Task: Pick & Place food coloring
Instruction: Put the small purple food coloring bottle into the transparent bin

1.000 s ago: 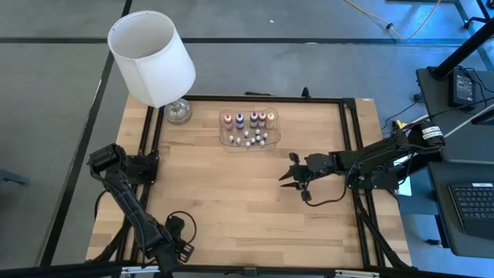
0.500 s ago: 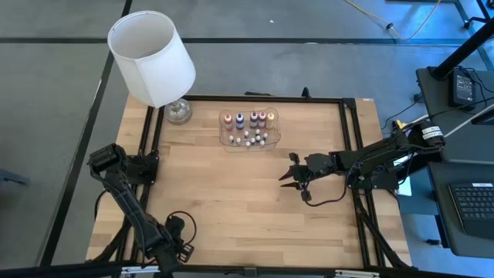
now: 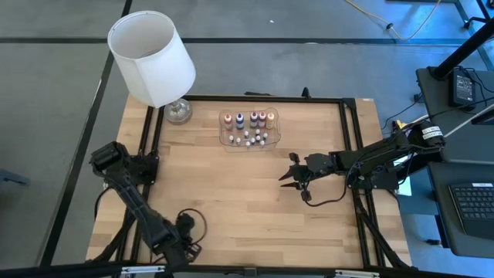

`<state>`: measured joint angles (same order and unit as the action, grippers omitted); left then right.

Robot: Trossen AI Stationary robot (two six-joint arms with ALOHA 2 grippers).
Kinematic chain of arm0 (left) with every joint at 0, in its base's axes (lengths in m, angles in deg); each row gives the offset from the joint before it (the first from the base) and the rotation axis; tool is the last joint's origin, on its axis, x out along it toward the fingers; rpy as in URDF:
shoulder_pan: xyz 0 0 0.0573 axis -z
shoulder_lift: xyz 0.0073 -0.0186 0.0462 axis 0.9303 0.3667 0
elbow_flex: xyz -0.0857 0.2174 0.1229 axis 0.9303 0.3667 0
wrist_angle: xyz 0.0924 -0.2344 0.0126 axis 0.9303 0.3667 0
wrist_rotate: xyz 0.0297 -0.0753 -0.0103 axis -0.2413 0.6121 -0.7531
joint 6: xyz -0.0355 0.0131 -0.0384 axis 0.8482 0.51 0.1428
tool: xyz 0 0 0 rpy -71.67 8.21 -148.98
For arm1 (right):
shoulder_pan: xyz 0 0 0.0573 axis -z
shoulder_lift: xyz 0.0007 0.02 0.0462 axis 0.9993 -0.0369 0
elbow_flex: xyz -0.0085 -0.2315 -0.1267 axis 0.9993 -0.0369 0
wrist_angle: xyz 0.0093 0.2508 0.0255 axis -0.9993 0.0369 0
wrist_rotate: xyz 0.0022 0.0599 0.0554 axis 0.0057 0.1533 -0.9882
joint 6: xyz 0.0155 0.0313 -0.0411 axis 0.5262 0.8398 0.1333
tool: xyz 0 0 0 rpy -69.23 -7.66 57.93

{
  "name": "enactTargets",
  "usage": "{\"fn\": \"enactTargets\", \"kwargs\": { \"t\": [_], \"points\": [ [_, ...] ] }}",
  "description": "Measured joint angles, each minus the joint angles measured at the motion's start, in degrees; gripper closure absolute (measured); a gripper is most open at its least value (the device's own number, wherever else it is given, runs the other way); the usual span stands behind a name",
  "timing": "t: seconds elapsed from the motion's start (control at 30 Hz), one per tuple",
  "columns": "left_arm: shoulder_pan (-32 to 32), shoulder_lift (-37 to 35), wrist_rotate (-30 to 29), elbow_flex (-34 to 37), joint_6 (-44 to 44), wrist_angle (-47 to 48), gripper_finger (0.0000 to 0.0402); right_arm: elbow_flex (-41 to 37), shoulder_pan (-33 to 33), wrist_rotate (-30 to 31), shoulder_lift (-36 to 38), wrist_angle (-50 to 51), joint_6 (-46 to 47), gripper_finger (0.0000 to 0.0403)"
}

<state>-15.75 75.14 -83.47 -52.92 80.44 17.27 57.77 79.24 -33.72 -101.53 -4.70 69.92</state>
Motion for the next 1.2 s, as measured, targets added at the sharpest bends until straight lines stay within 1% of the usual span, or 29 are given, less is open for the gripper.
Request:
{"fn": "enactTargets", "kwargs": {
  "t": [0.07, 0.17, 0.27, 0.37, 0.43, 0.5, 0.57, 0.63, 0.7, 0.77, 0.83, 0.9, 1.0, 1.1, 1.2],
  "points": [
    [-2.45, -0.27, -4.19, -1.31, -8.69, 0.00, 0.0341, 0.00, 0.00, 0.00, 0.00, -0.02, 0.00, 0.0288],
    [-7.98, -0.30, -9.48, -3.93, -24.86, 0.51, 0.0342, 0.00, 0.00, 0.00, 0.00, -0.07, -1.41, 0.0288],
    [-15.83, -0.30, -11.94, -7.30, -41.73, 0.34, 0.0342, 0.34, 0.00, 0.07, 0.00, -0.07, -3.32, 0.0288],
    [-24.20, -0.30, -13.74, -10.60, -56.45, 0.38, 0.0342, 0.78, 0.00, 0.09, 0.00, -0.13, -3.52, 0.0288],
    [-29.66, -0.30, -14.22, -12.66, -65.90, 0.66, 0.0342, 0.80, 0.00, 0.09, 0.00, -0.11, -3.52, 0.0288],
    [-34.71, -0.30, -13.20, -15.11, -74.19, 0.77, 0.0342, 0.80, 0.00, 0.09, 0.00, -0.08, -3.51, 0.0288],
    [-39.68, -0.30, -11.11, -17.85, -81.91, 1.03, 0.0342, 0.80, 0.00, 0.07, 0.00, -0.07, -3.14, 0.0288],
    [-44.41, -0.30, -8.44, -21.19, -89.10, 3.32, 0.0342, 0.80, 0.11, 0.05, 0.00, -0.07, -3.06, 0.0288],
    [-49.19, -0.30, -7.09, -24.80, -93.71, 5.95, 0.0343, 0.80, 0.30, 0.07, 0.00, -0.04, -4.02, 0.0288],
    [-53.65, -0.41, -6.57, -26.96, -96.39, 8.73, 0.0343, 0.80, 0.67, 0.04, 0.00, 0.00, -5.07, 0.0288],
    [-57.77, -0.40, -4.79, -27.21, -98.63, 10.03, 0.0343, 0.80, 1.20, 0.04, 0.00, 0.20, -5.60, 0.0288],
    [-61.11, -0.19, -1.29, -27.19, -100.76, 11.03, 0.0343, 0.80, 1.96, 0.04, 0.00, 0.48, -5.55, 0.0288],
    [-64.50, 1.62, 1.64, -27.24, -103.85, 11.73, 0.0343, 0.83, 3.03, 0.04, 0.00, 1.45, -5.51, 0.0288],
    [-66.33, 4.09, 2.07, -27.63, -107.29, 13.69, 0.0343, 0.83, 4.03, 0.03, 0.00, 1.59, -5.49, 0.0288],
    [-67.22, 8.23, 2.07, -30.97, -109.73, 17.37, 0.0343, 0.83, 5.00, 0.04, 0.00, 1.73, -5.42, 0.0288]
  ]
}}
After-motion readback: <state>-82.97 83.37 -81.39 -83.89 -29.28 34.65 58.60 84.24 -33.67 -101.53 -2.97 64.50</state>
